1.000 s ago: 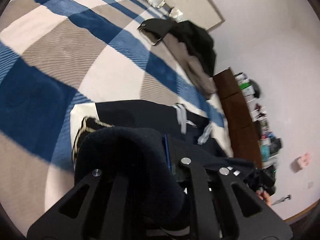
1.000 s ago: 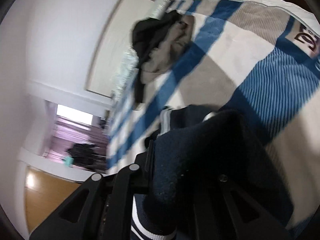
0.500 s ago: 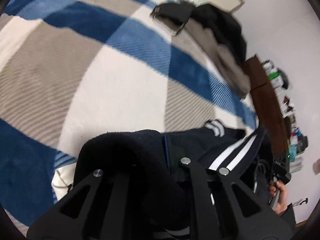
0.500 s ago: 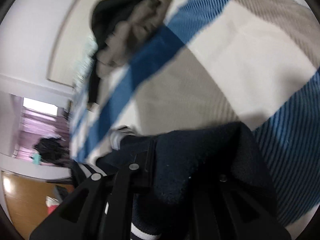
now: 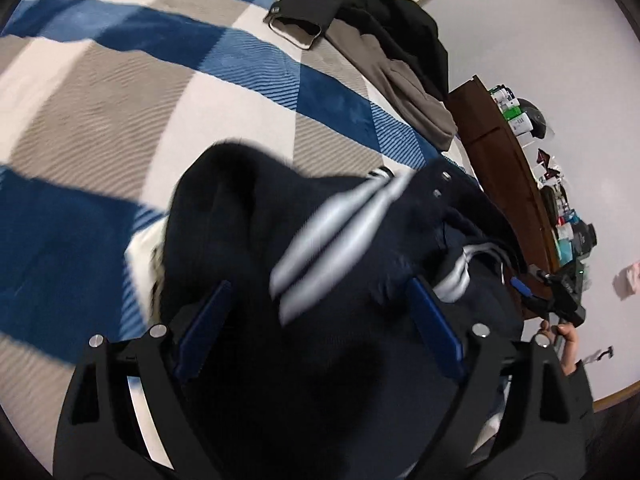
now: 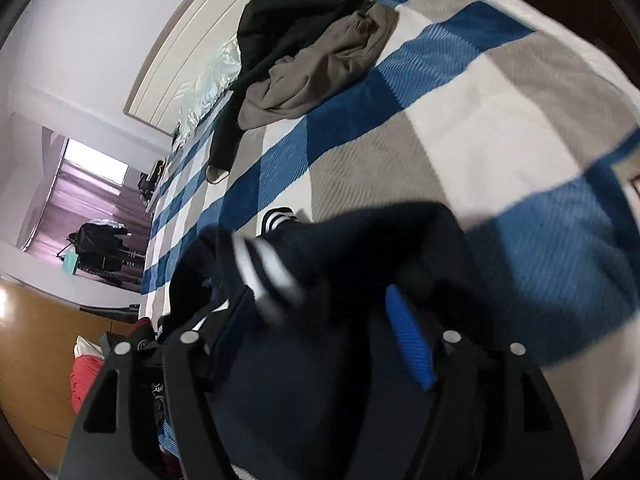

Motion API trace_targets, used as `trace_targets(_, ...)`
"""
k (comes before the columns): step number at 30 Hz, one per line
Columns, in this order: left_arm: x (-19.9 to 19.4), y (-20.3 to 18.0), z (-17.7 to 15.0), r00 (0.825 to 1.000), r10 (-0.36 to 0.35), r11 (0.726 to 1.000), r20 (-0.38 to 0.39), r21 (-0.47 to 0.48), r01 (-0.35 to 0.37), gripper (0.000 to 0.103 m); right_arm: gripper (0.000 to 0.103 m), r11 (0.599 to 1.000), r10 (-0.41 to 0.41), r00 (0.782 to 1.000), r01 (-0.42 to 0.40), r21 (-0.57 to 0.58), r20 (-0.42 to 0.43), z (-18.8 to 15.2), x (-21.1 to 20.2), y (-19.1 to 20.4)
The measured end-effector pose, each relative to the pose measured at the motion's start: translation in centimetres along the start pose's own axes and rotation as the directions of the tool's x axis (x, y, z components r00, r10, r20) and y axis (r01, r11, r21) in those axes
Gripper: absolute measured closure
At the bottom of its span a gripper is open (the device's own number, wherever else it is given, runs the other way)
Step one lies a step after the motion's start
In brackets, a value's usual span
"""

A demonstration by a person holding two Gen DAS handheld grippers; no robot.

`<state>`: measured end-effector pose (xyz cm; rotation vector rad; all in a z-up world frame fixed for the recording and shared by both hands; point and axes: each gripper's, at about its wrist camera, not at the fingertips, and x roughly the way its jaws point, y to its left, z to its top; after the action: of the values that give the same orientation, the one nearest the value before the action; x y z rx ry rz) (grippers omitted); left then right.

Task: Fold large clothes

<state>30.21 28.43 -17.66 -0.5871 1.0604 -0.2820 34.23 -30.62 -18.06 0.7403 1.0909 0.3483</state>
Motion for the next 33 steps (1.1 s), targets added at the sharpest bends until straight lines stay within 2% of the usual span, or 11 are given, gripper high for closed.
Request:
trace_targets(3, -3.1, -2.0, -3.3, 0.997, 0.045, 0.998, 0.061, 0.034, -0.047, 0.013, 0.015, 0.999, 0.03, 1.0, -0.03, 0.014, -0.001, -2.4, -1.3, 0.4)
trace_targets(7, -4.5, -5.2, -7.7, 0.996, 0.011, 0.997, 0.09, 0.08, -0.018, 0.013, 0.008, 0.996, 0.029, 0.999, -0.031, -0.079, -0.026, -6.3, -2.8, 3.3)
trace_targets(10, -3.9, -7.6, -10.1, 0.994, -0.003, 0.993, 0.11, 0.117, -0.01, 0.013, 0.005, 0.991, 0.055, 0.995, -0.064, -0.119, -0.079, -7.8, -2.9, 6.1)
trace_targets(14, -1.5, -9.5, -11.5, 0.991, -0.042, 0.988, 0.123, 0.152, 0.023, 0.013, 0.005, 0.977, 0.101, 0.976, -0.134, -0.167, -0.19, -8.5, -1.2, 11.7)
trace_targets(16, -0.9, -9.9, -11.9, 0.987, -0.023, 0.984, 0.158, 0.178, -0.006, 0.013, 0.005, 0.978, 0.11, 0.971, -0.144, -0.153, -0.21, -8.3, 0.1, 13.9)
trace_targets(19, -0.2, -10.2, -12.4, 0.983, 0.001, 0.962, 0.181, 0.268, -0.05, 0.011, 0.005, 0.983, 0.084, 0.971, -0.117, -0.139, -0.226, -7.7, 2.9, 17.3)
trace_targets(23, 1.0, -10.3, -12.7, 0.977, 0.074, 0.939, 0.199, 0.317, -0.135, 0.011, 0.005, 0.987, -0.031, 0.968, -0.009, -0.158, -0.248, -6.1, 8.5, 20.4)
trace_targets(27, 2.1, -11.5, -13.4, 0.959, 0.177, 0.879, 0.223, 0.402, -0.256, 0.011, 0.005, 0.986, -0.154, 0.937, 0.124, -0.114, -0.314, -4.7, 15.2, 21.1)
trace_targets(28, 2.3, -11.7, -13.5, 0.955, 0.19, 0.871, 0.225, 0.409, -0.27, 0.011, 0.005, 0.979, -0.202, 0.921, 0.182, -0.091, -0.334, -4.4, 16.9, 21.0)
trace_targets(31, 2.1, -11.8, -13.3, 0.954, 0.2, 0.877, 0.224, 0.393, -0.276, 0.011, 0.005, 0.948, -0.314, 0.881, 0.312, -0.064, -0.353, -3.5, 20.4, 20.5)
trace_targets(33, 1.7, -11.5, -12.8, 0.961, 0.176, 0.904, 0.212, 0.353, -0.243, 0.011, 0.005, 0.904, -0.416, 0.816, 0.42, -0.083, -0.401, -3.7, 22.4, 19.7)
